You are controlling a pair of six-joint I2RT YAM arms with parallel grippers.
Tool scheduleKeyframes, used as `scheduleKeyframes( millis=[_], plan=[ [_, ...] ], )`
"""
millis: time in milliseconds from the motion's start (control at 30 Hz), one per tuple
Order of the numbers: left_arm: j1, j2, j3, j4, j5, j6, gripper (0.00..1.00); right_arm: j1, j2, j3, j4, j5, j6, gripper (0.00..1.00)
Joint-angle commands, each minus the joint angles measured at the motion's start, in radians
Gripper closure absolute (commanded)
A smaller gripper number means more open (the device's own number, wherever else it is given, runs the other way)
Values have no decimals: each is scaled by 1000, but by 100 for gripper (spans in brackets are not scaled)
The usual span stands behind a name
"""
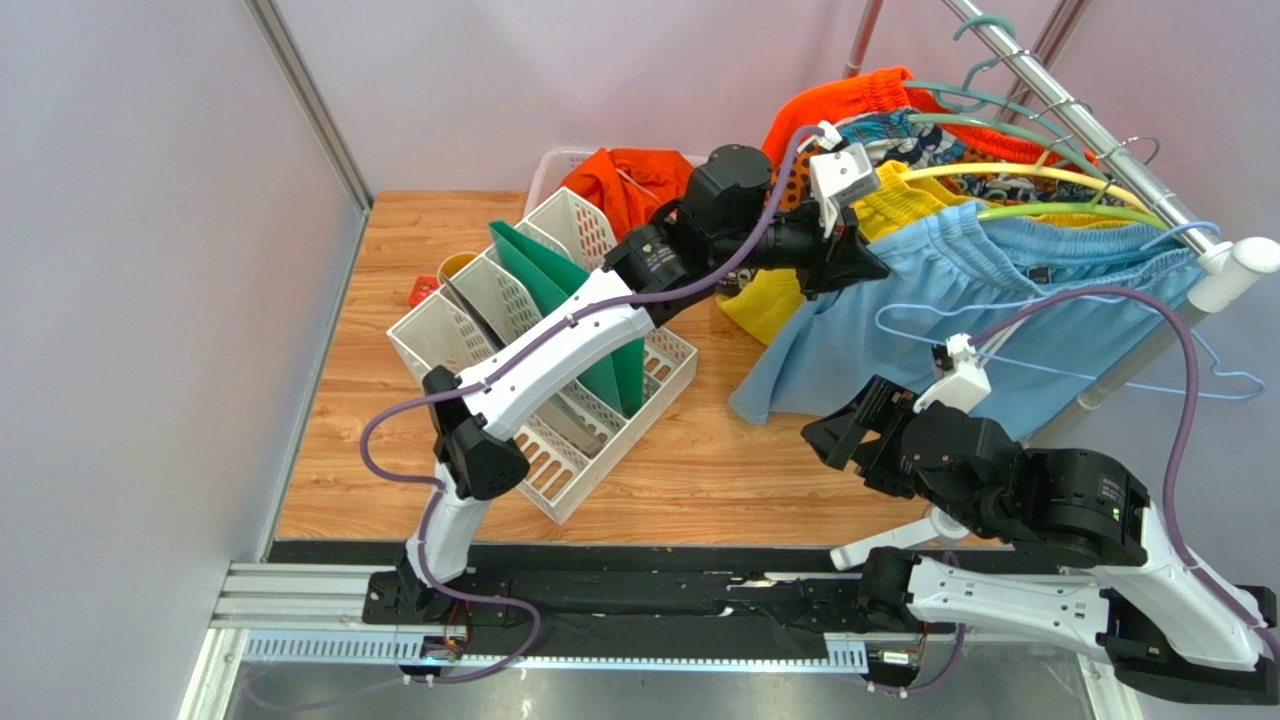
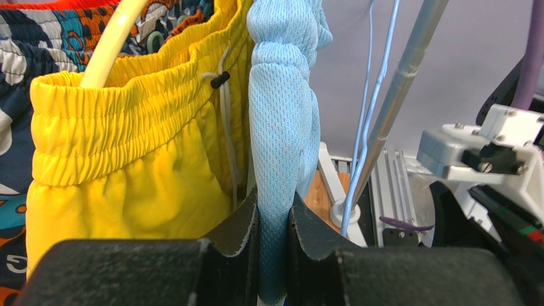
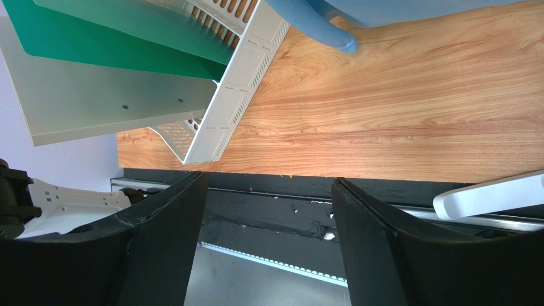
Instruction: Remove the shorts from the hanger
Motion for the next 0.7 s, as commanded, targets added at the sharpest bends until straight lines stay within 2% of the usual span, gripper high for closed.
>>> scheduleKeyframes(
  millis=[0, 133, 500, 667],
  plan=[
    [-26, -43, 114, 43, -104, -64, 100, -2, -8, 9, -61, -7, 2, 25],
    [-55, -10, 195, 22, -155, -72, 100, -2, -11, 13, -63, -11, 0, 25],
    [-72, -7, 165, 21, -178, -72, 100, -2, -20, 16, -72, -16, 13, 27],
    [-63, -38, 152, -49, -204, -35, 100, -3, -22, 11, -70, -19, 17, 27]
  ],
)
